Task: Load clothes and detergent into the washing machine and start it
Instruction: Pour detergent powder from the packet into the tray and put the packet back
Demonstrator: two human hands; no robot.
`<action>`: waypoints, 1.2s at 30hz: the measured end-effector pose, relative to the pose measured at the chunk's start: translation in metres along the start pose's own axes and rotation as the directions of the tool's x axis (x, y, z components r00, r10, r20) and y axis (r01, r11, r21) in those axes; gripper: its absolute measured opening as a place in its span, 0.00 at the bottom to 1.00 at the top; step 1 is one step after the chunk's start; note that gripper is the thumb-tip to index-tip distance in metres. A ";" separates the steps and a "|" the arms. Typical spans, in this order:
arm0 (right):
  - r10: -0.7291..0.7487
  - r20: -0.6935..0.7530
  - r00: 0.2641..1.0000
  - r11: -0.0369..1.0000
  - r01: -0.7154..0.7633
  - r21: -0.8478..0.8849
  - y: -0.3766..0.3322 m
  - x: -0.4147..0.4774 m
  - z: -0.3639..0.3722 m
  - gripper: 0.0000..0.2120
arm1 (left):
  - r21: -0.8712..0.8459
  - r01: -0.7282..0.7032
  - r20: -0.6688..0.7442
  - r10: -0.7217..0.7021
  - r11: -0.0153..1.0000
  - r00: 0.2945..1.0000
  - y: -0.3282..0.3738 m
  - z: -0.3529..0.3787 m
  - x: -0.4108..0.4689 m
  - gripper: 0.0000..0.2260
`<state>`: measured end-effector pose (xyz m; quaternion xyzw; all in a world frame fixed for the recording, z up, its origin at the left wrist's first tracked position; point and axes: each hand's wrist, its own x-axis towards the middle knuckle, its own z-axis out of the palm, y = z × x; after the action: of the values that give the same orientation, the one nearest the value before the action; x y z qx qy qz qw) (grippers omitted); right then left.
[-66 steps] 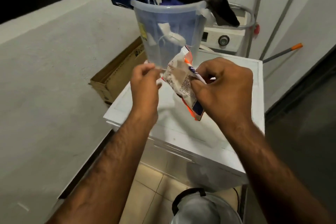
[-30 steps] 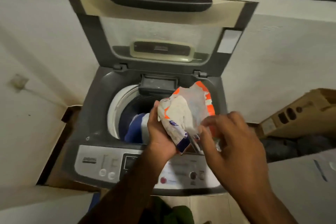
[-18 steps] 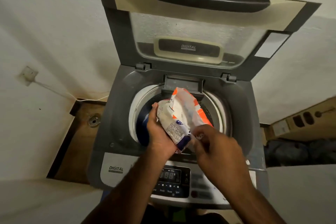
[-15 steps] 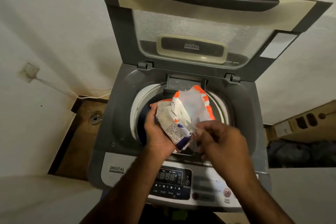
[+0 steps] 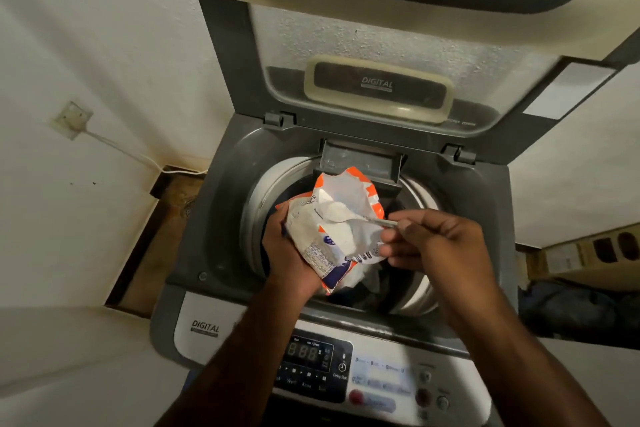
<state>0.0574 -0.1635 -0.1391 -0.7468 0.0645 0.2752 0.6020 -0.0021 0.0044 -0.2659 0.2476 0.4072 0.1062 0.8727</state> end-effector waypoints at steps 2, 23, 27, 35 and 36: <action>-0.003 0.006 1.000 1.000 0.003 -0.004 -0.002 0.005 -0.007 0.11 | -0.056 0.015 -0.018 -0.016 0.998 1.000 -0.003 0.001 0.000 0.24; -0.045 -0.035 0.998 0.991 0.049 0.120 -0.024 0.106 -0.011 0.09 | -0.195 0.070 -0.049 -0.082 0.978 0.995 0.006 -0.005 0.018 0.23; -0.043 -0.064 0.997 0.994 0.049 0.096 -0.008 0.129 0.004 0.09 | -0.234 0.023 -0.076 -0.042 0.972 0.996 0.009 -0.010 0.020 0.23; -0.110 -0.113 0.988 0.986 0.122 0.111 0.020 0.135 0.014 0.08 | -0.250 0.043 -0.019 -0.050 0.967 0.999 0.007 -0.005 0.017 0.23; -0.124 -0.120 0.985 0.984 0.138 0.115 0.022 0.135 0.014 0.08 | -0.241 0.049 -0.011 -0.053 0.969 0.999 0.006 -0.005 0.016 0.23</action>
<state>0.1568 -0.1248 -0.2254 -0.7251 0.0657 0.1878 0.6592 0.0046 0.0178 -0.2759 0.1284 0.4052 0.1343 0.8952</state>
